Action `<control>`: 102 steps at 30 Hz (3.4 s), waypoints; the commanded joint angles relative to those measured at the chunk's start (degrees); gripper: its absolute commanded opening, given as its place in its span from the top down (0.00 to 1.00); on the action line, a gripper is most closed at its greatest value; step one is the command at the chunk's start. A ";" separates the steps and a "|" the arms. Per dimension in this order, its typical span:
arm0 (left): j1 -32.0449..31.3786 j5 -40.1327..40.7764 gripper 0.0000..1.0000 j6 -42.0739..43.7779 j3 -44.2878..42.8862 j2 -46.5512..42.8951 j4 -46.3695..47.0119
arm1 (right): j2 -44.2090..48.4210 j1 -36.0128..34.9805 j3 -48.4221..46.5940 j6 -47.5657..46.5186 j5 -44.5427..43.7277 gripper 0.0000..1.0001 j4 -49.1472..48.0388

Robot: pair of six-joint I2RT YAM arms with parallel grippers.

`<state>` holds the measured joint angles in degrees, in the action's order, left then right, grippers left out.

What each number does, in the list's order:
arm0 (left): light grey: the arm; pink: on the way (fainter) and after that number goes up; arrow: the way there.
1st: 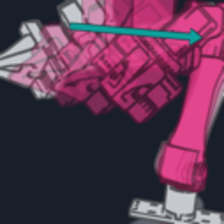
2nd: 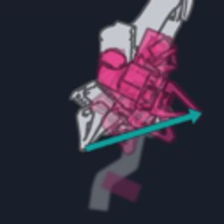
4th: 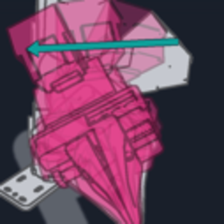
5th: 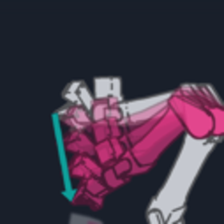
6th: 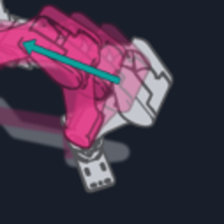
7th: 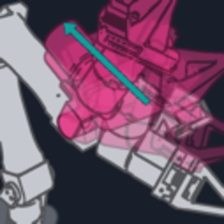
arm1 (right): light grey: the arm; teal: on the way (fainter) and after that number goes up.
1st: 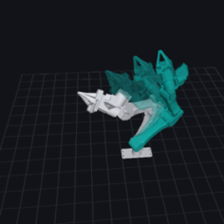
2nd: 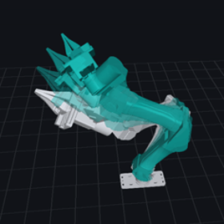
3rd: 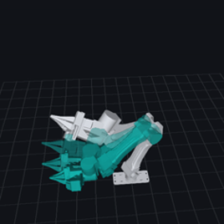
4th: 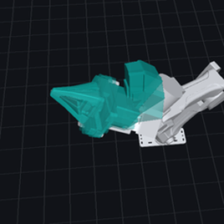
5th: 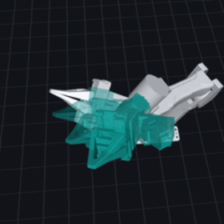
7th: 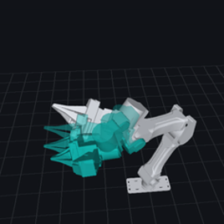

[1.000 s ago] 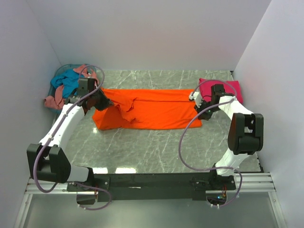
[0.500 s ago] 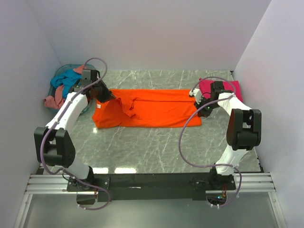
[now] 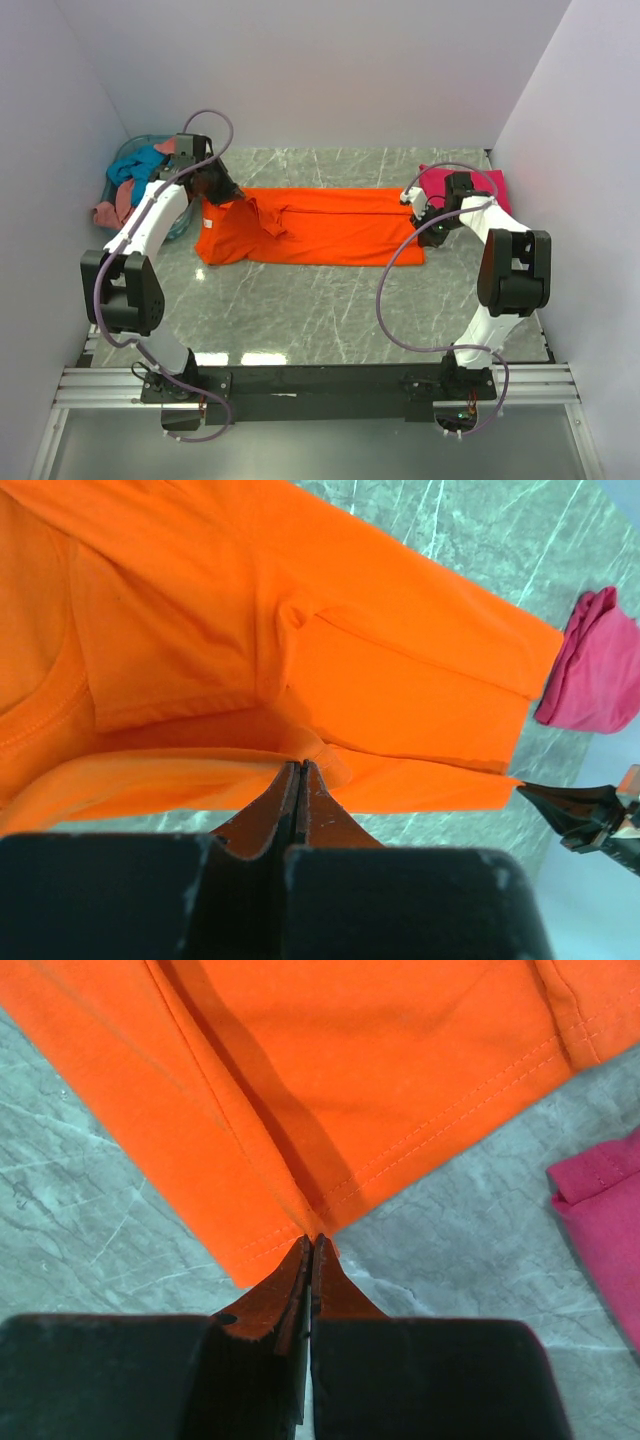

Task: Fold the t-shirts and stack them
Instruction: Fold the tshirt

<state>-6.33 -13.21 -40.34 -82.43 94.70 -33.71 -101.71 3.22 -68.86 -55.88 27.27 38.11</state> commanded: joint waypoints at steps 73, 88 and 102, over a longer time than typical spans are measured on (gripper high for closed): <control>2.37 -4.89 1.00 3.86 -8.62 4.09 0.14 | -2.70 0.47 -5.32 8.33 -2.39 1.00 -4.71; 3.25 -5.60 0.99 3.95 -6.77 3.13 0.67 | -6.66 -1.47 -10.42 8.94 -3.80 1.00 -2.42; 3.25 -6.30 1.00 3.95 -7.48 3.48 0.32 | -7.80 -1.99 -11.38 9.30 -4.85 1.00 -2.07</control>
<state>-3.40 -18.24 -37.06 -89.14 98.56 -34.94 -109.36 1.65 -77.38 -47.35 22.96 35.64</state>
